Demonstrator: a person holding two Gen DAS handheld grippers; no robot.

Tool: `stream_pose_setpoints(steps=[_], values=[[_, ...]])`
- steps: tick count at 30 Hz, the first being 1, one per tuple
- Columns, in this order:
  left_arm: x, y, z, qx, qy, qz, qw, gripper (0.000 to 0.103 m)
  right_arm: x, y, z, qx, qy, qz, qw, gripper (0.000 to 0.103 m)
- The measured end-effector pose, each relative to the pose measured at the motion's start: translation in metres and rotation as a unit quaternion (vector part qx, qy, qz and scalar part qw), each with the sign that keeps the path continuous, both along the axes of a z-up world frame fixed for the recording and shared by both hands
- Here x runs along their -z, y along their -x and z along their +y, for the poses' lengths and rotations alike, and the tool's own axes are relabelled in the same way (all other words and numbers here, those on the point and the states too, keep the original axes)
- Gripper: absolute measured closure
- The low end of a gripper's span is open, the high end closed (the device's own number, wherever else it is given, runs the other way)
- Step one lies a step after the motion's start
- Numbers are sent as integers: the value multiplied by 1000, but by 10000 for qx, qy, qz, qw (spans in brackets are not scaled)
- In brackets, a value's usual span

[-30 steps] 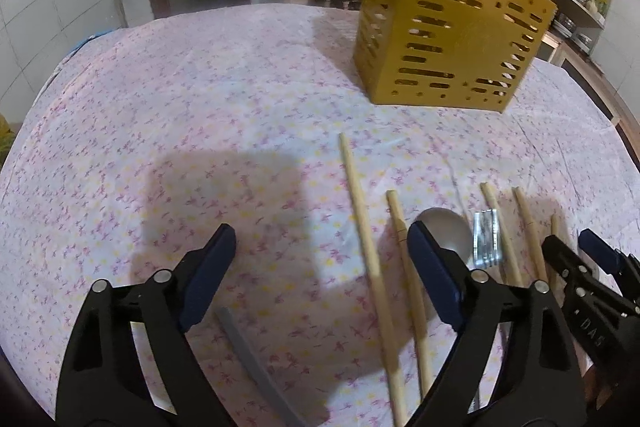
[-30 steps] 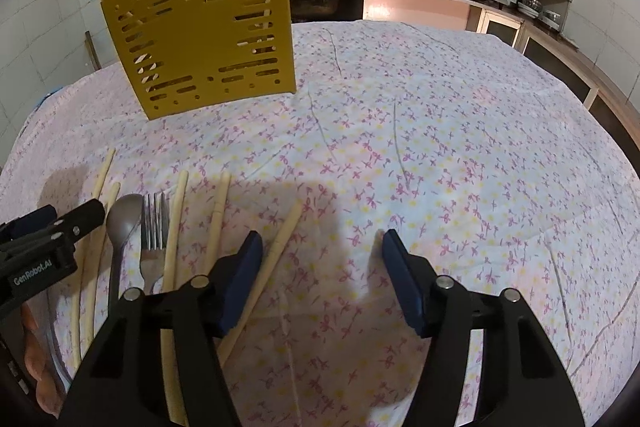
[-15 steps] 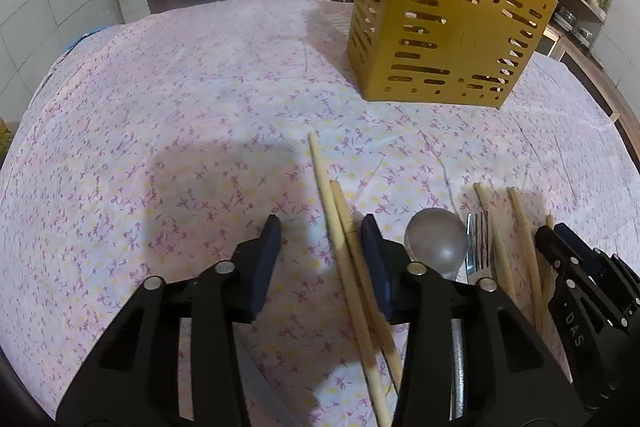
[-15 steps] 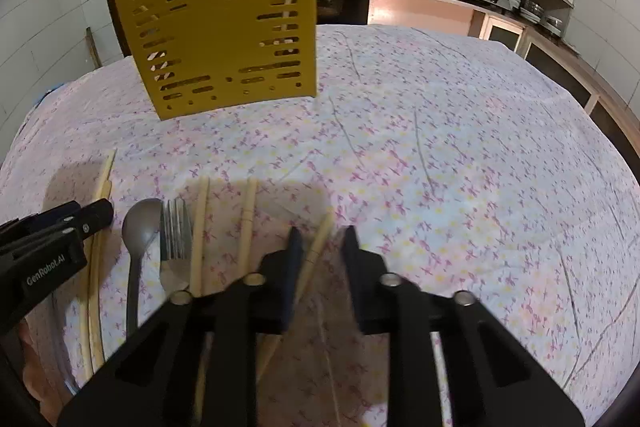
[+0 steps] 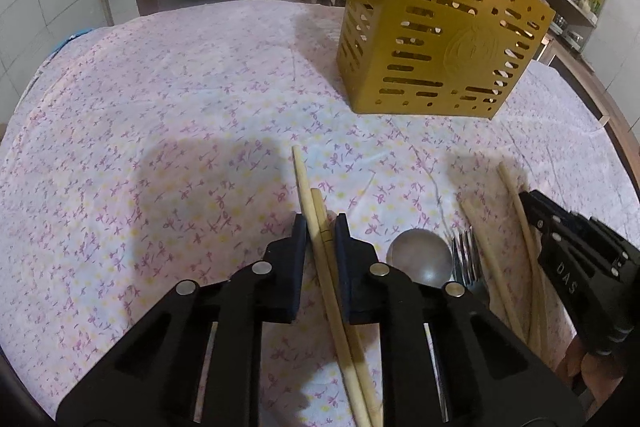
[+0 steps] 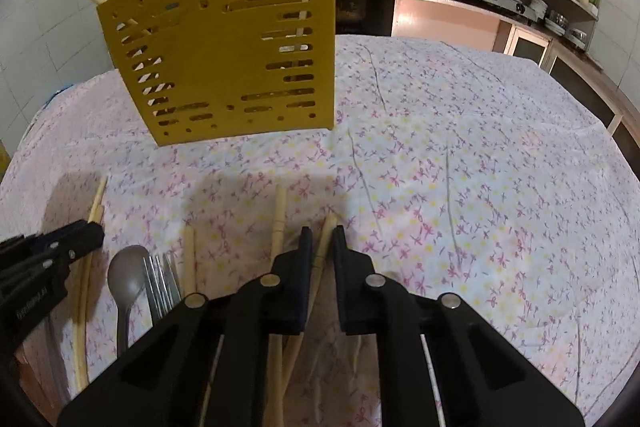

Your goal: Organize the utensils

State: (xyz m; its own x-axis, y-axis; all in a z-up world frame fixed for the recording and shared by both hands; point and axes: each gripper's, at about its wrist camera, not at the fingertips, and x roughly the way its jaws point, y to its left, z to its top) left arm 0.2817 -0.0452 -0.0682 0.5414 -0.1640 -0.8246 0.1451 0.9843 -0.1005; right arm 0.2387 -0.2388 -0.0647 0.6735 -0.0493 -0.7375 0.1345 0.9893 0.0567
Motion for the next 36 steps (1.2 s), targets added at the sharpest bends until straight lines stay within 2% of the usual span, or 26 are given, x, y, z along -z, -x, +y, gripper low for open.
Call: stream_pose_setpoints(steps=[4, 17, 18, 20, 22, 26, 30, 36], values=[[0, 0, -4, 110, 23, -55, 9999, 92, 0, 4, -7, 9, -205, -58, 9998, 92], [-4, 4, 7, 69, 183, -160, 9997, 92, 2, 7, -17, -8, -408, -86, 9991, 92], [-5, 4, 10, 36, 196, -178, 9996, 91, 2, 7, -17, -13, -415, -84, 9991, 92], [-6, 3, 14, -43, 177, -199, 9996, 82, 2, 7, -17, -16, -429, -86, 9990, 92], [-7, 4, 17, -138, 162, -238, 9995, 66, 2, 6, -18, -6, -434, -88, 9990, 92], [-3, 2, 16, -101, 116, -163, 9997, 66, 2, 8, -19, -6, -420, -90, 9991, 92], [-1, 3, 9, -28, -97, -233, 9997, 66, 2, 8, -19, -7, -438, -93, 9990, 92], [-3, 2, 20, -176, 101, -190, 9996, 66, 2, 9, -22, -8, -464, -92, 9989, 92]])
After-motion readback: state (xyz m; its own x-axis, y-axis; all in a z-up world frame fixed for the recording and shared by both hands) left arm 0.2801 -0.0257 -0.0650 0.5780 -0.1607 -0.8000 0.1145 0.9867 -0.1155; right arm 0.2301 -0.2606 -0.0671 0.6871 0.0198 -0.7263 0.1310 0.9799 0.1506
